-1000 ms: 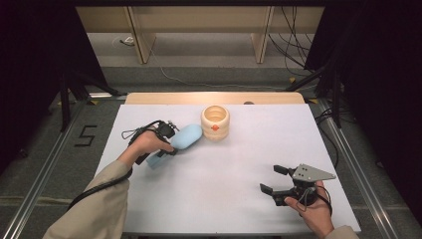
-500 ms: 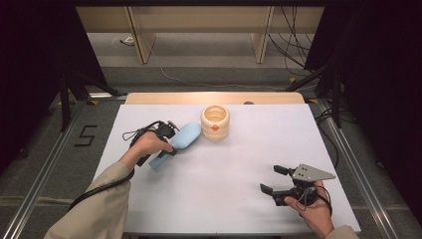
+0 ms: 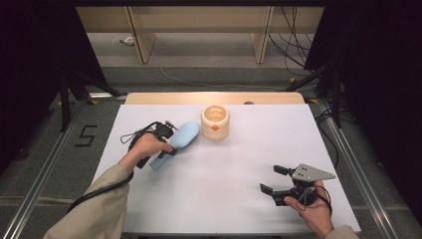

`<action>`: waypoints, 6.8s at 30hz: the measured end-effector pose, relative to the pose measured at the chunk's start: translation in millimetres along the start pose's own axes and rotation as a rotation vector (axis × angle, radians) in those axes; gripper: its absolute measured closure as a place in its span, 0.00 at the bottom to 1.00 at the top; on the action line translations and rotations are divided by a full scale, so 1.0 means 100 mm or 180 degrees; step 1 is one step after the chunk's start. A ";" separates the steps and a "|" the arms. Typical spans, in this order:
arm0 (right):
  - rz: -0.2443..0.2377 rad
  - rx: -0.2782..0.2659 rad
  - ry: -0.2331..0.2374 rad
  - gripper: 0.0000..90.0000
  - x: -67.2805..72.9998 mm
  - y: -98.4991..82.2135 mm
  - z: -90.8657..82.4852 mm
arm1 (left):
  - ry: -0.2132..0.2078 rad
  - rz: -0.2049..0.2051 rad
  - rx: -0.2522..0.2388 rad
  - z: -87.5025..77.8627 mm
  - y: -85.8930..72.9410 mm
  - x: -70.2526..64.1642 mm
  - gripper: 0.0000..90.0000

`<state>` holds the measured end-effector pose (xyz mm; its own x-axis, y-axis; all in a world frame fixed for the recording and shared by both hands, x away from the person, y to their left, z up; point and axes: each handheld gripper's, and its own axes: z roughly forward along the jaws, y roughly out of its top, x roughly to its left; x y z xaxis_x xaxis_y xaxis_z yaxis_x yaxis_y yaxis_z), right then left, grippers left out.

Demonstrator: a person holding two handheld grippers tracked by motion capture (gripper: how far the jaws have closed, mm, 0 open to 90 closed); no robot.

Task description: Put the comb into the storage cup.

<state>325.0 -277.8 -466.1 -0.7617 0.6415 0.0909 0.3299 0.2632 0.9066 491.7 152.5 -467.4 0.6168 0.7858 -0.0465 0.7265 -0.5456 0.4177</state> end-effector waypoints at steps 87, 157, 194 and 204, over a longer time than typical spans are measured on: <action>0.0116 -0.0038 -0.0062 0.17 0.10 0.07 0.14 | -0.0156 -0.0643 -0.2144 -0.67 -0.41 -0.59 0.77; 0.0278 -0.0194 -0.0034 0.18 0.39 0.23 0.61 | -0.0306 -0.0297 -0.2228 -0.55 -0.34 -1.07 0.77; 0.0307 -0.0191 0.0005 0.18 0.54 0.32 0.87 | -0.0289 -0.0250 -0.2295 -0.46 -0.32 -1.20 0.77; 0.0285 -0.0196 0.0050 0.18 0.61 0.36 0.96 | -0.0315 -0.0242 -0.2315 -0.45 -0.32 -1.23 0.77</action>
<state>343.6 -160.2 -467.3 -0.7395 0.6490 0.1786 0.3624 0.1603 0.9181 379.1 85.8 -434.5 0.6221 0.7650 -0.1667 0.4054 -0.1325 0.9045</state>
